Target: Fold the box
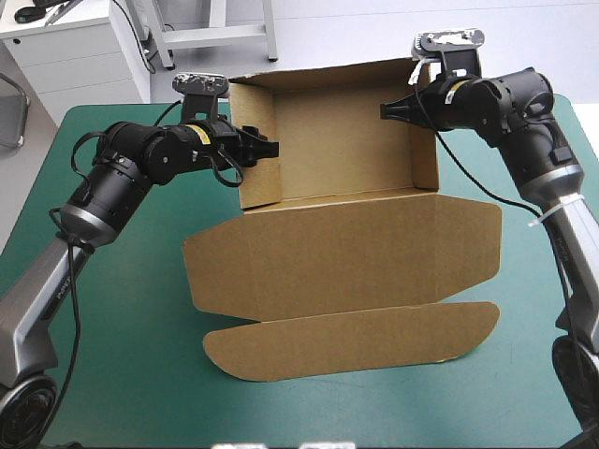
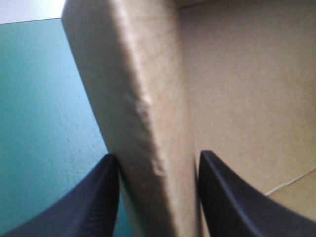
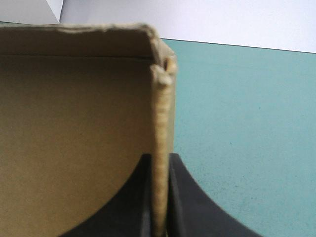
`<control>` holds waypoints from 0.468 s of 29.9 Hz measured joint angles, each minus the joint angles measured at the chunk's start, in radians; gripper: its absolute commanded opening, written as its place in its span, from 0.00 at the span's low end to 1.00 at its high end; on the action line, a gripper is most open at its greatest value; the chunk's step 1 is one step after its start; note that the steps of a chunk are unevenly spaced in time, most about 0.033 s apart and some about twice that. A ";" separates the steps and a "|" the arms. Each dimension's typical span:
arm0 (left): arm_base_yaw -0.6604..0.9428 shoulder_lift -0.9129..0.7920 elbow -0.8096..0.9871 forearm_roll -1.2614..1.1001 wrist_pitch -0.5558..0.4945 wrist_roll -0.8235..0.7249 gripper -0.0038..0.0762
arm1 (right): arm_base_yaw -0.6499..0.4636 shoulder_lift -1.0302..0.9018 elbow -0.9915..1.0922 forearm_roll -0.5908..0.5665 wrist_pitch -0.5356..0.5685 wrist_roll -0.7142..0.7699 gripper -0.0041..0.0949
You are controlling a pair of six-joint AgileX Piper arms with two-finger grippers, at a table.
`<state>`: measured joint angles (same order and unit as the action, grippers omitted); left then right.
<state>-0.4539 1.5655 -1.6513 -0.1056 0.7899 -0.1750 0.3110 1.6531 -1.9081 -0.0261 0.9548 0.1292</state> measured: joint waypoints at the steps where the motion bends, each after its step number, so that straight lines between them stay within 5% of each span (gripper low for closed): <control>1: 0.000 0.001 0.000 0.003 0.005 -0.003 0.24 | 0.000 0.000 0.000 0.000 0.000 0.000 0.03; 6: 0.003 0.016 0.000 0.031 0.020 -0.021 0.05 | 0.000 0.000 0.000 0.005 0.015 0.000 0.03; 14: 0.004 0.023 0.000 0.053 0.061 -0.013 0.04 | 0.000 0.019 0.015 0.026 0.078 0.012 0.03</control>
<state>-0.4497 1.5889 -1.6516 -0.0522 0.8512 -0.1876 0.3110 1.6717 -1.8931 0.0000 1.0326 0.1412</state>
